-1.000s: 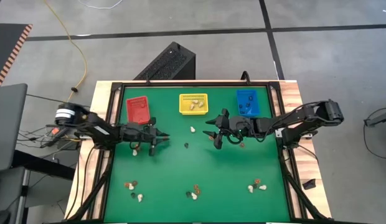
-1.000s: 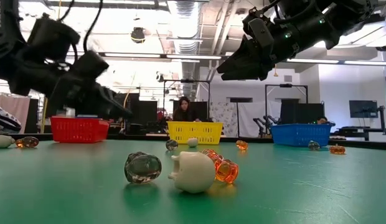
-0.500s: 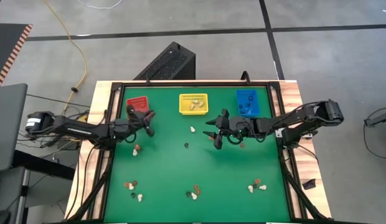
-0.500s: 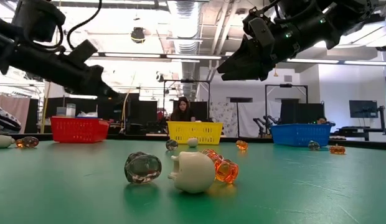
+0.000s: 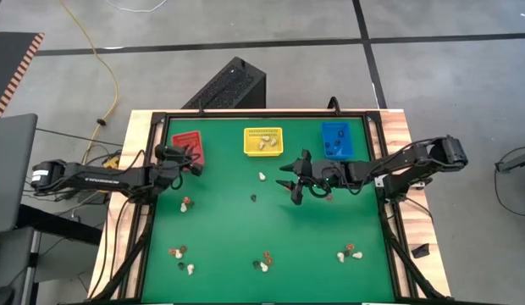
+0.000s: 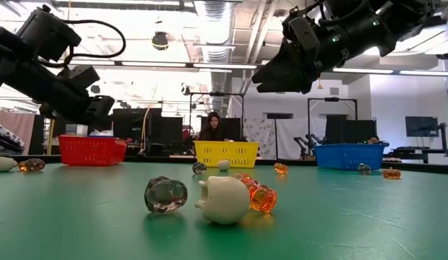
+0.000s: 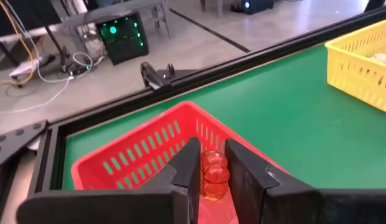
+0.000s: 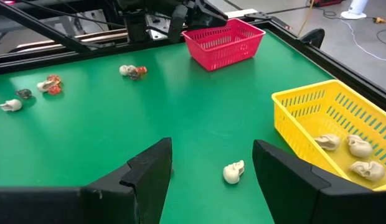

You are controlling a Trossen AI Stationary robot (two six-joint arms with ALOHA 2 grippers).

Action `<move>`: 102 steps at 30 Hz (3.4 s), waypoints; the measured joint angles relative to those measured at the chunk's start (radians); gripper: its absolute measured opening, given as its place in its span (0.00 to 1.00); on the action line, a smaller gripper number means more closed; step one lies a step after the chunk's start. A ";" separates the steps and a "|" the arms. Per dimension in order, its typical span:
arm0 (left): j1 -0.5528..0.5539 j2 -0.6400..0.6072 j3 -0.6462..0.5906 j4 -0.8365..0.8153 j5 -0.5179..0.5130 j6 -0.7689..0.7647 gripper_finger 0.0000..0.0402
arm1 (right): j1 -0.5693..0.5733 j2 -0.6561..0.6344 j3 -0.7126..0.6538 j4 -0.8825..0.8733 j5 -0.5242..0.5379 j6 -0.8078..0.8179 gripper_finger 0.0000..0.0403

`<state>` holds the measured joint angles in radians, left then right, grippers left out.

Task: Sort Halloween decoration
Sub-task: Put the orange flower toy into the red bin

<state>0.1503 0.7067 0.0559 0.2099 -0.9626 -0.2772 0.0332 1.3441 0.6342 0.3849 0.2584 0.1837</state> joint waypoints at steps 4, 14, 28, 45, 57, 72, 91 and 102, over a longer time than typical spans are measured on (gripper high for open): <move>0.023 0.000 0.000 -0.018 0.017 -0.023 0.20 | 0.000 0.000 0.000 0.000 0.000 0.001 0.63; 0.029 -0.002 0.000 -0.025 0.018 0.004 0.40 | 0.000 0.000 0.000 -0.001 0.000 0.002 0.63; -0.065 -0.034 0.150 0.097 0.590 0.161 0.44 | 0.219 0.045 0.061 0.026 -0.082 0.004 0.63; -0.190 -0.033 0.151 0.208 0.742 0.187 0.44 | 0.442 0.601 0.419 0.013 -0.074 -0.107 0.63; -0.196 -0.033 0.151 0.192 0.742 0.232 0.44 | 0.429 0.623 0.419 -0.108 -0.047 -0.040 0.63; -0.195 -0.033 0.151 0.189 0.742 0.232 0.44 | 0.430 0.622 0.421 -0.190 0.071 -0.054 0.63; -0.195 -0.033 0.151 0.165 0.737 0.232 0.44 | 0.449 0.574 0.419 -0.129 0.111 -0.105 0.63; -0.195 -0.033 0.151 0.164 0.734 0.231 0.44 | 0.428 0.647 0.418 -0.114 0.124 -0.096 0.63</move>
<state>-0.0448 0.6735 0.2070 0.3742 -0.2291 -0.0460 0.4610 1.9914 1.0519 0.2713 0.3824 0.0878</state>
